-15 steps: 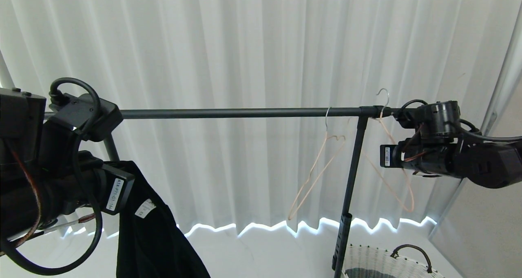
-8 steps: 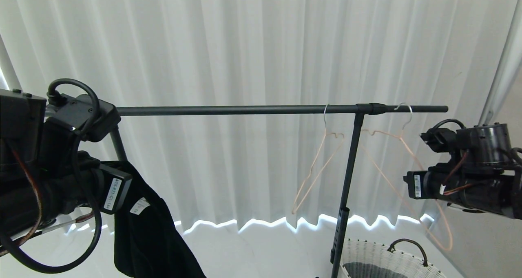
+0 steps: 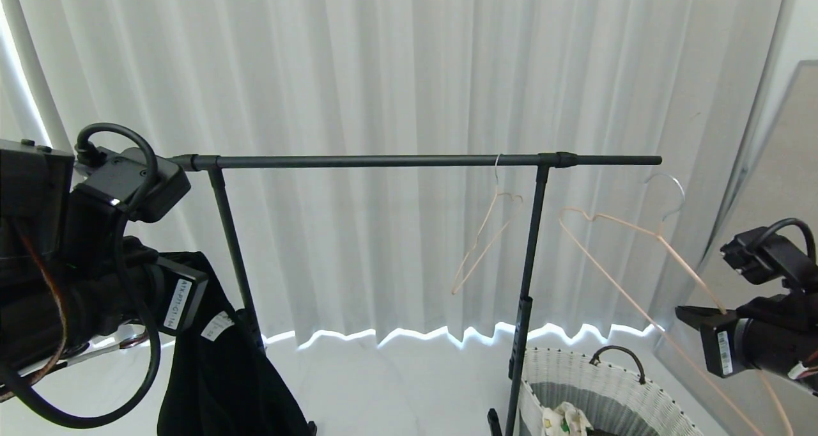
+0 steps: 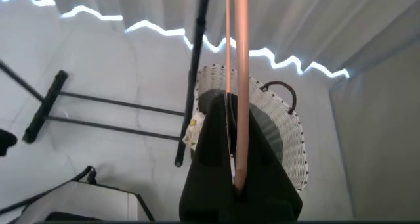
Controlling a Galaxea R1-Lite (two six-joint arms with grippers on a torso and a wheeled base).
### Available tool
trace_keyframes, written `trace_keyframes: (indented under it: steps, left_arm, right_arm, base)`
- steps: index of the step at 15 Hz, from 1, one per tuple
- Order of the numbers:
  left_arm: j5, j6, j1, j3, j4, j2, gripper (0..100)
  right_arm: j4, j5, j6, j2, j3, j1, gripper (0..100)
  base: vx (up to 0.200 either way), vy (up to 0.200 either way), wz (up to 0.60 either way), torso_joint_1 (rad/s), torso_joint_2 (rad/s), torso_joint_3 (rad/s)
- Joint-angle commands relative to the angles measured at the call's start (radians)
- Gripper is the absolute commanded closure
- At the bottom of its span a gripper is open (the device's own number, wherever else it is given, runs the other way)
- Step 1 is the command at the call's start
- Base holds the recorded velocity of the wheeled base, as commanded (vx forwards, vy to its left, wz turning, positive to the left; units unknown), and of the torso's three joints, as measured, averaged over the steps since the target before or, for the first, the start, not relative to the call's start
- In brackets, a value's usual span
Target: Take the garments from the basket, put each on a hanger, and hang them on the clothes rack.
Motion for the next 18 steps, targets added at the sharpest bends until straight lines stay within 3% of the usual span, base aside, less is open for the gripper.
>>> trace_keyframes:
  steps: [1, 4, 6, 9, 12, 13, 15, 18]
  left_arm:
    - [0.0, 0.0, -0.003, 0.001, 0.001, 0.002, 100]
    - [-0.001, 0.002, -0.004, -0.016, -0.002, 0.002, 100]
    - [-0.001, -0.001, -0.022, -0.016, -0.01, 0.002, 100]
    - [-0.003, -0.009, -0.068, -0.041, -0.047, 0.045, 100]
    - [0.003, -0.123, -0.111, -0.149, -0.087, 0.183, 100]
    - [0.017, -0.19, -0.127, -0.217, -0.087, 0.257, 100]
    - [0.057, -0.225, -0.128, -0.269, -0.087, 0.342, 100]
    - [0.069, -0.276, -0.142, -0.329, -0.087, 0.393, 100]
  right_arm:
    - [0.019, 0.0, -0.012, -0.102, 0.001, 0.044, 100]
    - [0.025, 0.002, -0.017, -0.151, -0.019, 0.138, 100]
    - [0.028, 0.019, -0.012, -0.155, -0.024, 0.219, 100]
    - [0.028, 0.132, -0.006, -0.137, -0.03, 0.331, 100]
    - [0.026, 0.223, 0.011, -0.089, -0.027, 0.414, 100]
    - [0.02, 0.233, 0.055, -0.066, -0.032, 0.477, 100]
    - [0.019, 0.233, 0.103, -0.06, -0.044, 0.567, 100]
    - [0.019, 0.235, 0.126, -0.043, -0.058, 0.609, 100]
  base:
    - [-0.2, 0.0, 0.0, 0.012, 0.0, 0.002]
    - [-0.2, 0.0, 0.0, 0.006, 0.0, 0.002]
    - [0.0, 0.0, 0.0, 0.0, 0.0, 0.0]
    - [0.0, 0.0, 0.0, 0.0, 0.0, 0.0]
    - [0.0, 0.0, 0.0, 0.0, 0.0, 0.0]
    - [0.0, 0.0, 0.0, 0.0, 0.0, 0.0]
    - [0.0, 0.0, 0.0, 0.0, 0.0, 0.0]
    - [0.0, 0.0, 0.0, 0.0, 0.0, 0.0]
